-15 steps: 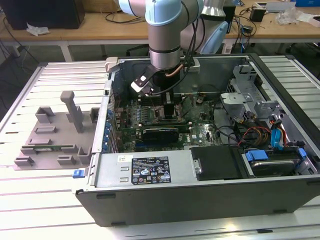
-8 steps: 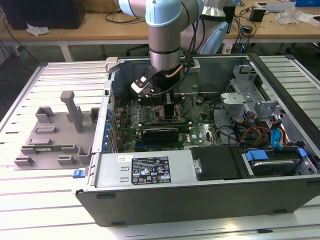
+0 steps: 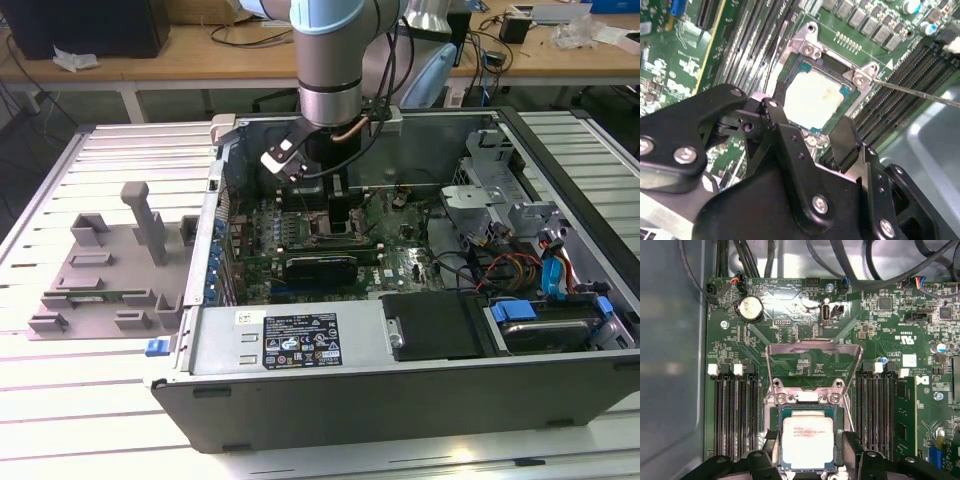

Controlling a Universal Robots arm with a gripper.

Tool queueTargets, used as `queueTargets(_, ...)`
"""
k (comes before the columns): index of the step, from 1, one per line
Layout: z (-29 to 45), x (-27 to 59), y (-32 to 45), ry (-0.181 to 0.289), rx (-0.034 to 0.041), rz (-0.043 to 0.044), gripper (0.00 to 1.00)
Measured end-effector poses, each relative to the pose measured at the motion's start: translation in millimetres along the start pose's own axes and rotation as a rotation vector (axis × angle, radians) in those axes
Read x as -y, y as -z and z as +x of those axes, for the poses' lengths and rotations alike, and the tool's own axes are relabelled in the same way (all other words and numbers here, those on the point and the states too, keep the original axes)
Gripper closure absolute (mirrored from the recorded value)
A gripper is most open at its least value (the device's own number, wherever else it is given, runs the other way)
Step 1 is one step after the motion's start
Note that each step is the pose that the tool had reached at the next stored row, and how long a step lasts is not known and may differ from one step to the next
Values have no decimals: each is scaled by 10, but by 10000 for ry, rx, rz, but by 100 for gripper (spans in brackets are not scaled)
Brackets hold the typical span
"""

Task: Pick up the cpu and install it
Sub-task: 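Place the cpu into insertion slot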

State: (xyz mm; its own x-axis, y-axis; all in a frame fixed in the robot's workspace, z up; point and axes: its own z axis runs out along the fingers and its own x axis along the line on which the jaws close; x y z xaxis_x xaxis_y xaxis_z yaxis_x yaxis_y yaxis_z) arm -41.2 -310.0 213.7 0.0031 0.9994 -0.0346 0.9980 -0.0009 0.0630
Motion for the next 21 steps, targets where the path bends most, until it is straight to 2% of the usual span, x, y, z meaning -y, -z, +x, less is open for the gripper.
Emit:
queueTargets(4, -1, 0, 5, 0, 3, 2, 40)
queueTargets(6, -1, 0, 6, 0, 3, 2, 53)
queueTargets(8, -1, 0, 8, 0, 3, 2, 53)
queueTargets(9, -1, 0, 9, 0, 3, 2, 65)
queueTargets(11, -1, 0, 11, 0, 3, 2, 77)
queueTargets(12, -1, 0, 12, 1, 4, 2, 77)
queueTargets(14, -1, 0, 13, 0, 4, 2, 89)
queueTargets(19, -1, -1, 18, 0, 3, 1, 89)
queueTargets(21, -3, -2, 42, 0, 6, 4, 89)
